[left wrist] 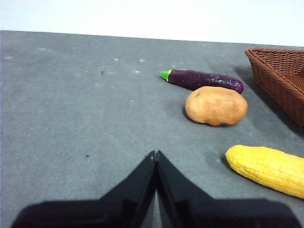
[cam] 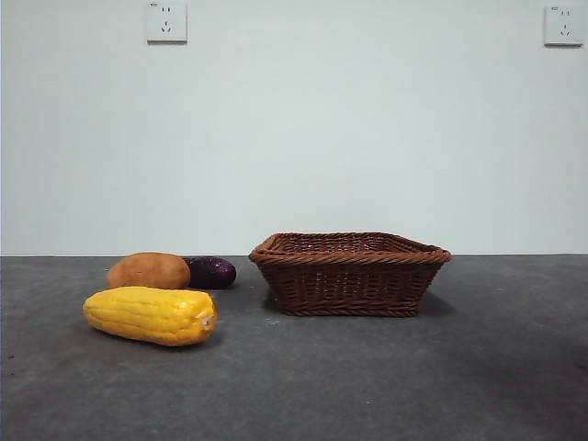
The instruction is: Help me put the vegetables on the table into the basket
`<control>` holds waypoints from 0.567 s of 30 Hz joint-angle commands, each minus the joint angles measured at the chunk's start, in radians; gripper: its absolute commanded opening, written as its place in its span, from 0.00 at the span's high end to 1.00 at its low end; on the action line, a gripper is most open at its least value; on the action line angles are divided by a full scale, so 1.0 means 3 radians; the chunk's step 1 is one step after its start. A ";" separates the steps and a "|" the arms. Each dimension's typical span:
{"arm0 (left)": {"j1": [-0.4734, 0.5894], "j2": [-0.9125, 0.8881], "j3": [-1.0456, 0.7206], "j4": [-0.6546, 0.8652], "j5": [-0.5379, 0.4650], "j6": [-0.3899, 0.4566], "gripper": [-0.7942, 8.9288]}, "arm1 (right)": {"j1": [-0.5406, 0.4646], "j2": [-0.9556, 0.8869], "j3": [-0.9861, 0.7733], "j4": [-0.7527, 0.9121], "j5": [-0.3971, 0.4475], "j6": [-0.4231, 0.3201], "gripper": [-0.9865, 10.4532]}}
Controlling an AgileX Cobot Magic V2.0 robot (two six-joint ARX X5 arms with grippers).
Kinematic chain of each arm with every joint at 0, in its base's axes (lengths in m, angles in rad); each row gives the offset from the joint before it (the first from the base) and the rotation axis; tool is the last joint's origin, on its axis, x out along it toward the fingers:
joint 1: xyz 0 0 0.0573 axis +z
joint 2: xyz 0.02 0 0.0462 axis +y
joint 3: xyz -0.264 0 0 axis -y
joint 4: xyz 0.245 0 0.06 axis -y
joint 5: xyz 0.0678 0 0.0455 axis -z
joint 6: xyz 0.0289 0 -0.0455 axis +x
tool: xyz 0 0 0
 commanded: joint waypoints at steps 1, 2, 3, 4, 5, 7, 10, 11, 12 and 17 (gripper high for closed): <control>-0.0015 0.0004 -0.0036 0.0024 0.0004 -0.0048 0.92 | 0.0000 -0.0005 -0.0022 0.0140 -0.0010 0.0053 0.91; -0.0015 0.0005 -0.0034 0.0024 0.0018 -0.0093 0.92 | 0.0000 -0.0005 -0.0019 0.0175 -0.0061 0.0167 0.92; -0.0015 0.0006 -0.0023 0.0011 0.0086 -0.0139 0.92 | 0.0001 -0.0005 -0.0008 0.0202 -0.0134 0.0370 0.92; -0.0015 0.0008 0.0015 -0.0042 0.0158 -0.0154 0.92 | 0.0001 -0.0005 0.0024 0.0206 -0.0151 0.0500 0.92; -0.0015 0.0008 0.0074 -0.0111 0.0181 -0.0203 0.92 | 0.0001 -0.0004 0.0074 0.0201 -0.0151 0.0557 0.92; -0.0015 0.0017 0.0286 -0.0334 0.0188 -0.0341 0.92 | 0.0001 -0.0003 0.0234 0.0188 -0.0163 0.0562 0.92; -0.0015 0.0104 0.0721 -0.0631 0.0345 -0.0455 0.92 | 0.0001 0.0094 0.0636 0.0173 -0.0249 0.0571 0.92; -0.0015 0.0151 0.0863 -0.0690 0.0427 -0.0467 0.92 | 0.0001 0.0175 0.0790 0.0140 -0.0275 0.0570 0.92; -0.0017 0.0217 0.1013 -0.0762 0.0467 -0.0493 0.92 | 0.0001 0.0277 0.0963 0.0039 -0.0275 0.0561 0.92; -0.0015 0.0576 0.1551 -0.1012 0.0665 -0.0446 0.92 | 0.0001 0.0834 0.1677 -0.0445 -0.0453 0.0289 0.92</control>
